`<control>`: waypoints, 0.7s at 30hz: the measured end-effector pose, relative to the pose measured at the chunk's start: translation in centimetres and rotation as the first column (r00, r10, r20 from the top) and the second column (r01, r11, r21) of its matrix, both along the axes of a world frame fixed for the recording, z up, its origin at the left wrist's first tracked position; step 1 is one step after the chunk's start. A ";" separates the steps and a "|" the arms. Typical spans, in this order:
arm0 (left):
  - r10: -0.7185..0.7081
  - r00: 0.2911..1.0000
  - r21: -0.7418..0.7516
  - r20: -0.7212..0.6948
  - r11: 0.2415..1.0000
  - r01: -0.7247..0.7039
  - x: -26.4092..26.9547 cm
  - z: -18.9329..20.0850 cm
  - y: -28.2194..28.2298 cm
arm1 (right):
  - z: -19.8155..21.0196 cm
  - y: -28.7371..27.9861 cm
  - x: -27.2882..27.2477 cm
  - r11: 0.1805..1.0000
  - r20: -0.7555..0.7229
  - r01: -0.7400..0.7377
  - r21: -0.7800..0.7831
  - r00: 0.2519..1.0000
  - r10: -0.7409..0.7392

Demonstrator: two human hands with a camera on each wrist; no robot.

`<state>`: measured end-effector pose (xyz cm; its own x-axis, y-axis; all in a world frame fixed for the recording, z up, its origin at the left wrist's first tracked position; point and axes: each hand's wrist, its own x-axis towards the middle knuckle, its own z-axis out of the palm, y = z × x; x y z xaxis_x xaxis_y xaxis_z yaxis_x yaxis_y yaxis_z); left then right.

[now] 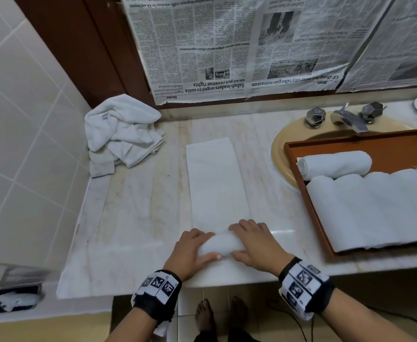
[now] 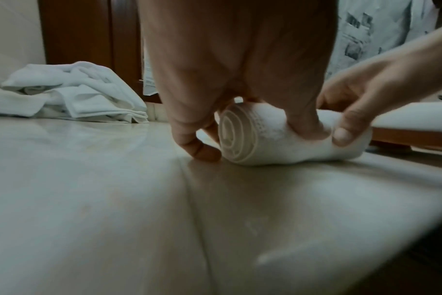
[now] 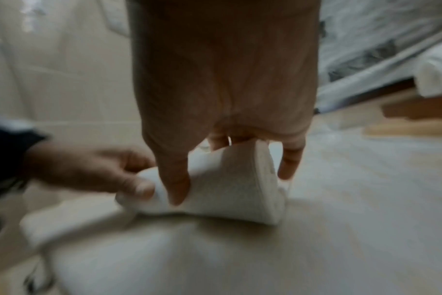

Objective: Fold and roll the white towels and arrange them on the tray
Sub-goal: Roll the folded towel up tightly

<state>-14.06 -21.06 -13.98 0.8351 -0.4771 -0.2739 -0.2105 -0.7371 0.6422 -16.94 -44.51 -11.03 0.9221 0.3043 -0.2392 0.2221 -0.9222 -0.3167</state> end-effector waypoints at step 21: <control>0.020 0.998 0.012 -0.052 1.000 -0.020 1.2 1.2 -0.9 | -0.8 0.2 -0.3 0.999 0.248 0.001 0.048 0.969 -0.012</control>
